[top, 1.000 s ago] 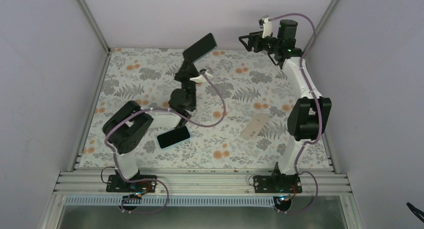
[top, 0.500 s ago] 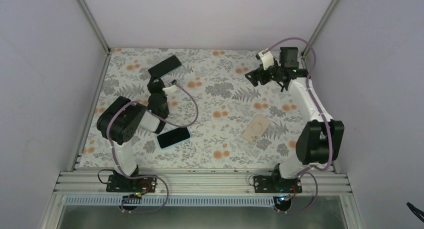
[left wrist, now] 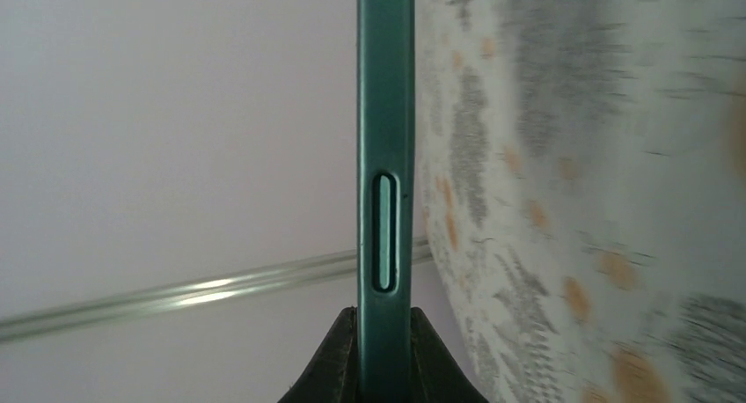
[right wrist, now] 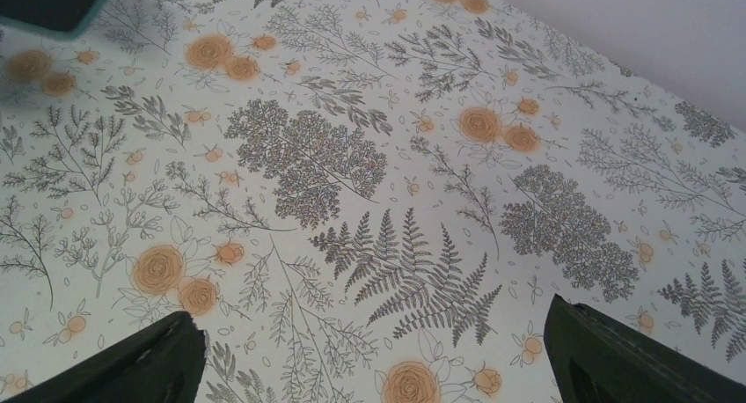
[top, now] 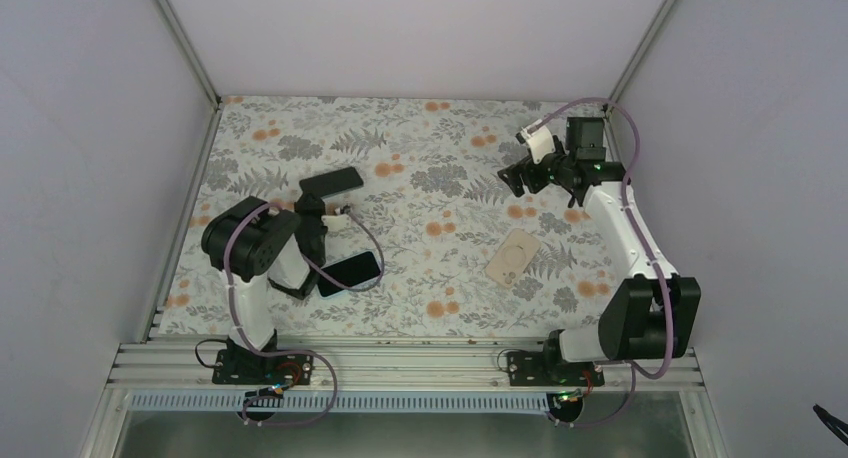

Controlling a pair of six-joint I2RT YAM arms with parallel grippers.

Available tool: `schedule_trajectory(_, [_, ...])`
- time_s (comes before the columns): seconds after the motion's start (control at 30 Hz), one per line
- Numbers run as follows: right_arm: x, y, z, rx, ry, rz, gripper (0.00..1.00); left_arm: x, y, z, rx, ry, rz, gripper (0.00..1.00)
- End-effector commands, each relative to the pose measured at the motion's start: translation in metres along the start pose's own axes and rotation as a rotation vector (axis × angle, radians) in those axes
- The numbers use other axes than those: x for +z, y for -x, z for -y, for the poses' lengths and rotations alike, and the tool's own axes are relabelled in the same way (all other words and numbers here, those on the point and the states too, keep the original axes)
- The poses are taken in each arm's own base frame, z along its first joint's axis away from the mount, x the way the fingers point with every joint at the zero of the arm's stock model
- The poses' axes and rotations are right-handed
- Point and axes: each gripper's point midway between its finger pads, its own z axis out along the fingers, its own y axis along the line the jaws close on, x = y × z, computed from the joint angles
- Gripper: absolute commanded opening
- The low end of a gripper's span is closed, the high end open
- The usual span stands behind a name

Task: Take the phone out of the phone case
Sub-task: Place the phone at the center of the board.

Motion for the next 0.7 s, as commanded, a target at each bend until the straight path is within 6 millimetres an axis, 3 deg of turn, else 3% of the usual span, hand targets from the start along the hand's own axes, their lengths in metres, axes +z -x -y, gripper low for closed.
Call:
schedule_trajectory(0.0, [-0.017,0.005,0.002,-0.028,-0.036,0.029,0.99,-0.019,0.009,0.016,0.039,-0.014,0.095,0.09])
schedule_trajectory(0.13, [-0.029,0.014,-0.003,-0.037,-0.032,0.063,0.99,-0.032,0.010,0.035,0.096,-0.074,0.131,0.09])
schedule_trajectory(0.2, [-0.031,0.015,-0.007,-0.036,-0.015,0.067,0.99,-0.037,0.009,0.045,0.099,-0.128,0.143,0.16])
schedule_trajectory(0.23, [-0.031,0.014,-0.010,-0.034,-0.004,0.067,0.99,-0.038,0.010,0.046,0.089,-0.142,0.148,0.27])
schedule_trajectory(0.3, [-0.031,0.012,-0.013,-0.028,0.013,0.061,0.99,-0.040,0.011,0.051,0.073,-0.195,0.153,0.67])
schedule_trajectory(0.33, [-0.030,0.011,-0.014,-0.029,0.017,0.060,0.99,-0.040,0.012,0.053,0.059,-0.223,0.154,0.82])
schedule_trajectory(0.4, [-0.030,0.008,-0.016,-0.026,0.022,0.058,0.99,-0.039,0.016,0.057,0.037,-0.282,0.161,0.99])
schedule_trajectory(0.53, [-0.028,0.004,-0.018,-0.022,0.032,0.052,1.00,-0.042,0.023,0.070,0.044,-0.426,0.180,1.00])
schedule_trajectory(0.67, [-0.033,0.005,-0.018,-0.032,0.020,0.051,1.00,-0.060,0.025,0.097,0.123,-0.700,0.188,1.00])
